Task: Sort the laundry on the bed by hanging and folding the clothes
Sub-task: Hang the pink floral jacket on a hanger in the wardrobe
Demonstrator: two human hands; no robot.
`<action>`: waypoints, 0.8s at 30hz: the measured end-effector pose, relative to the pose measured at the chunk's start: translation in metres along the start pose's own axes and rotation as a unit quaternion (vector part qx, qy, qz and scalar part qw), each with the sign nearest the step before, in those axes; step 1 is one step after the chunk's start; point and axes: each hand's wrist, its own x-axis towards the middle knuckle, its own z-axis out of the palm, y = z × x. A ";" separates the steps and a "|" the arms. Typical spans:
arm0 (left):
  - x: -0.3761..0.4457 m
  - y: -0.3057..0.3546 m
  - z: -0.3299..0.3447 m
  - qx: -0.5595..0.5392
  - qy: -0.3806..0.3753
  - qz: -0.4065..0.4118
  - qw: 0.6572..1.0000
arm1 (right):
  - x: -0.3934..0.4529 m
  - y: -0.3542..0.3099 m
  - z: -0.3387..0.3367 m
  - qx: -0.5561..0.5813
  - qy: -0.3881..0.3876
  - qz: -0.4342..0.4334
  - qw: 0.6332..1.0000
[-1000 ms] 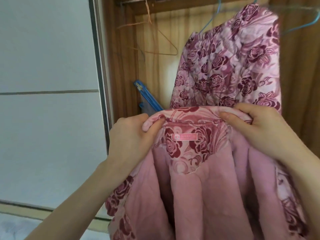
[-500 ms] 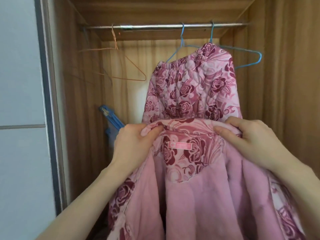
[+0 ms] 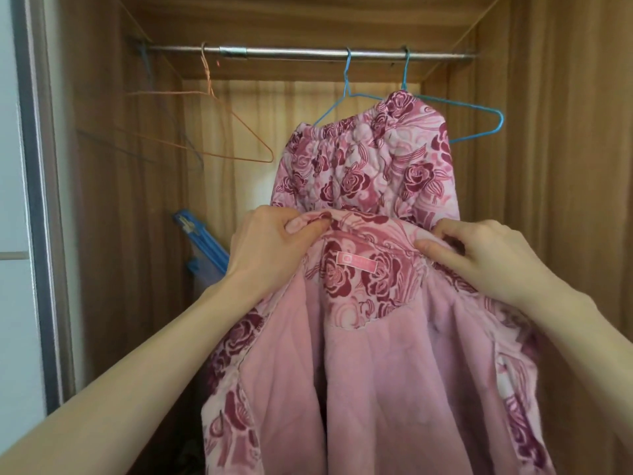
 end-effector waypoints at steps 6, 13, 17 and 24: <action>0.019 -0.004 0.001 0.036 0.010 0.005 0.999 | 0.023 -0.010 0.003 0.037 0.029 -0.001 0.999; 0.036 -0.009 -0.005 0.047 0.001 -0.004 0.999 | 0.089 -0.022 -0.021 0.014 0.136 -0.012 0.991; 0.048 -0.009 -0.003 0.064 -0.002 0.001 0.998 | 0.138 0.005 -0.053 -0.049 0.190 0.018 0.980; 0.069 0.002 0.007 0.096 -0.011 0.031 0.995 | 0.187 0.048 -0.078 -0.168 0.072 0.170 0.968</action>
